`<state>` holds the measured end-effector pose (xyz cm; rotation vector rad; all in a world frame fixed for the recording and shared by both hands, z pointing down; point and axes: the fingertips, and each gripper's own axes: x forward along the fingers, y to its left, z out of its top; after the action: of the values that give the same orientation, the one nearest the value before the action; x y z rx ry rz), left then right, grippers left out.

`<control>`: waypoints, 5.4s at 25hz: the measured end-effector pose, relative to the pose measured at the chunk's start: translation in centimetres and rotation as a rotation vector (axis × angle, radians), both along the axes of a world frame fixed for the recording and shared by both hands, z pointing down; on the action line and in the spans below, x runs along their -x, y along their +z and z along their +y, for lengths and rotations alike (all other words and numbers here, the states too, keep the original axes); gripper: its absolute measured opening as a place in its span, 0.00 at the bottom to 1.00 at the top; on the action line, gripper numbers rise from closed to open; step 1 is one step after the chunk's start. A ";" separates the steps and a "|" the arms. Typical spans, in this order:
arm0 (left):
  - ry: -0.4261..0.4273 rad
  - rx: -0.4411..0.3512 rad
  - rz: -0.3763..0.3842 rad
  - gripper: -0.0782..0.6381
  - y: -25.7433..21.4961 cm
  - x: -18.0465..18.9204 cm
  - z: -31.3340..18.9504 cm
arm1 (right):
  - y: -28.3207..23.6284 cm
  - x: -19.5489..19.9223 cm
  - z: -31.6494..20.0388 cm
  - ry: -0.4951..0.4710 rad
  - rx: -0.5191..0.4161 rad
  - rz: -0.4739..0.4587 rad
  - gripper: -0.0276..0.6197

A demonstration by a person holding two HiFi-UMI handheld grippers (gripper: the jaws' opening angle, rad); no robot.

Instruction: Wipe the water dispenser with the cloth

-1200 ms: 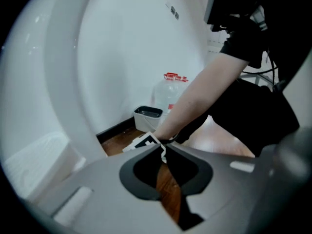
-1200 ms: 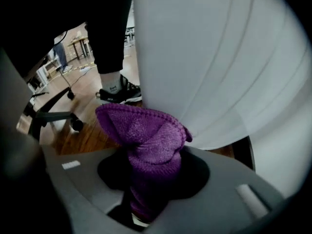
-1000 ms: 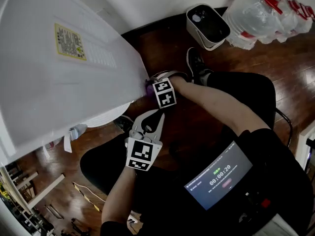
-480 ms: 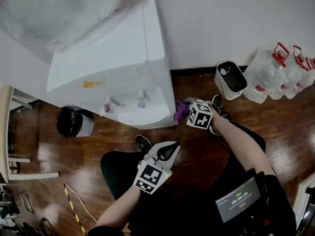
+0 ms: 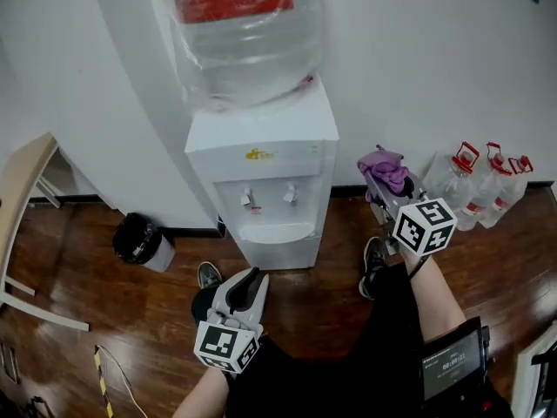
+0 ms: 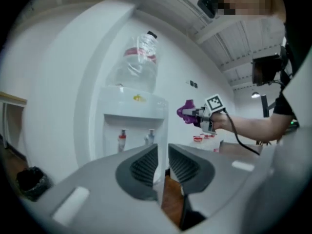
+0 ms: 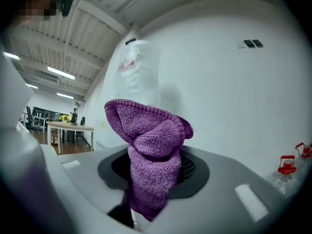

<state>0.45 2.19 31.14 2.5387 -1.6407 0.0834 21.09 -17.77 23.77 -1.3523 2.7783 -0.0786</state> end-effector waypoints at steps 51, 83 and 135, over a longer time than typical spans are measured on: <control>0.507 0.057 0.039 0.19 -1.3 16.0 -1.7 | -8.0 8.2 -3.5 0.513 0.150 0.120 0.28; 0.482 0.144 0.052 0.19 1.7 15.0 -2.4 | -1.3 10.4 2.6 0.604 -0.053 0.068 0.28; 0.453 0.213 0.050 0.19 3.2 12.3 -0.4 | 5.6 12.1 1.5 0.324 0.207 -0.274 0.28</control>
<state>-11.84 1.82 34.30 2.6616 -0.9544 0.2188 9.00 -16.29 29.36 -1.6750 2.3491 -0.5069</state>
